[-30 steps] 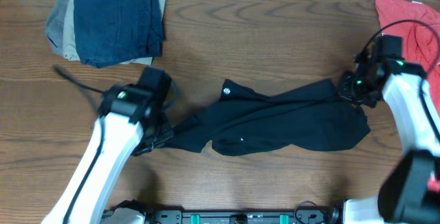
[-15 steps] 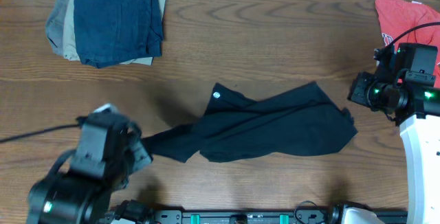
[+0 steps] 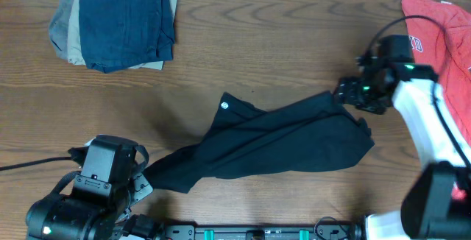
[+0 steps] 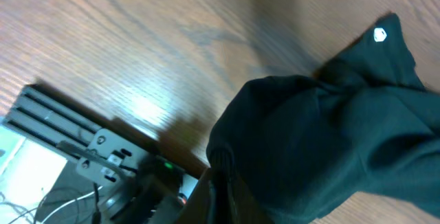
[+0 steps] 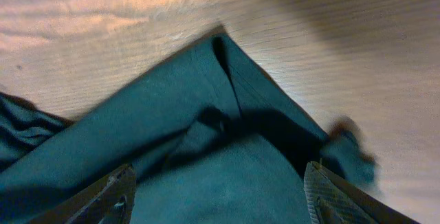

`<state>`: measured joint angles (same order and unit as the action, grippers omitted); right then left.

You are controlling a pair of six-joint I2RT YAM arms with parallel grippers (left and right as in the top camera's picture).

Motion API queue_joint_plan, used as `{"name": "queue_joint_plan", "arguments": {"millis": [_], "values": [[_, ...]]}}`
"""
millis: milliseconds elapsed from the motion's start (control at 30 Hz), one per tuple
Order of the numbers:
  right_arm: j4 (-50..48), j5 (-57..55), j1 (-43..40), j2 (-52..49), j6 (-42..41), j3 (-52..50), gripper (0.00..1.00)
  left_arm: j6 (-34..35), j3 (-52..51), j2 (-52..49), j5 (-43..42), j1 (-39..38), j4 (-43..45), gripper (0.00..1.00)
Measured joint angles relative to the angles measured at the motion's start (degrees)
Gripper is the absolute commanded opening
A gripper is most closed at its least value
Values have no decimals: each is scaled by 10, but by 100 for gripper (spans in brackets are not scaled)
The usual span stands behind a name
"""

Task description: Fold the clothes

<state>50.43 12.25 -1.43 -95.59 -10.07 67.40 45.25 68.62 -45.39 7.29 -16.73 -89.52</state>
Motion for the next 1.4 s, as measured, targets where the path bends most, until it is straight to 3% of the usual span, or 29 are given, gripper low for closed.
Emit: {"name": "queue_joint_plan", "arguments": {"millis": [133,233,467,533,600,633,1133,1400], "values": [[-15,0,29,-56,9,0,73,11,0,0,17,0,-7,6],[-20,0,46,-90,15,0,56,13,0,0,22,0,-8,6],[-4,2,66,-122,18,0,52,13,0,0,22,0,-8,6],[4,1,68,-122,22,0,36,13,0,0,22,0,-8,6],[16,0,68,-122,22,0,8,13,0,0,22,0,-8,6],[21,0,68,-122,24,0,1,13,0,0,22,0,-8,6],[67,-2,101,-113,3,0,1,13,0,0,26,0,-9,6],[113,-3,128,-3,0,0,1,13,0,0,26,0,-9,6]]}}
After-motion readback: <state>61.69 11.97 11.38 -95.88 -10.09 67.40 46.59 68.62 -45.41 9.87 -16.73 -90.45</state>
